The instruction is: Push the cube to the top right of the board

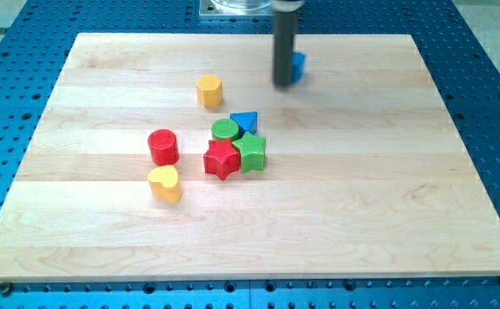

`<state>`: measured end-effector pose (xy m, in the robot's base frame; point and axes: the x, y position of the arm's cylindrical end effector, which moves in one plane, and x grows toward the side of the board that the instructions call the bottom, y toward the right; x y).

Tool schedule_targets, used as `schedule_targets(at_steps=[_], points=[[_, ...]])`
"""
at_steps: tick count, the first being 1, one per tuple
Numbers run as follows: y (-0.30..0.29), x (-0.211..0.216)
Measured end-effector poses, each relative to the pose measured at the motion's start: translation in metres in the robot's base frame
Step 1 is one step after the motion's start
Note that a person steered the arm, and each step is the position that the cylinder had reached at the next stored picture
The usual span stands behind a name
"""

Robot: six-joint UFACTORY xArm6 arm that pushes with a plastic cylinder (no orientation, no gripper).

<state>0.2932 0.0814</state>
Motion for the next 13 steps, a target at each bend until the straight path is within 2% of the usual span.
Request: schedule_targets(at_steps=[1,3,4,5,6,7,8,9,11,12,13], points=[[-0.022,-0.006],[0.067,-0.004],[0.01,-0.002],[0.016,-0.035],[0.046,-0.05],[0.083,-0.043],[0.046,0.017],[0.091,0.006],[0.114,-0.027],[0.053,-0.029],[0.091,-0.042]])
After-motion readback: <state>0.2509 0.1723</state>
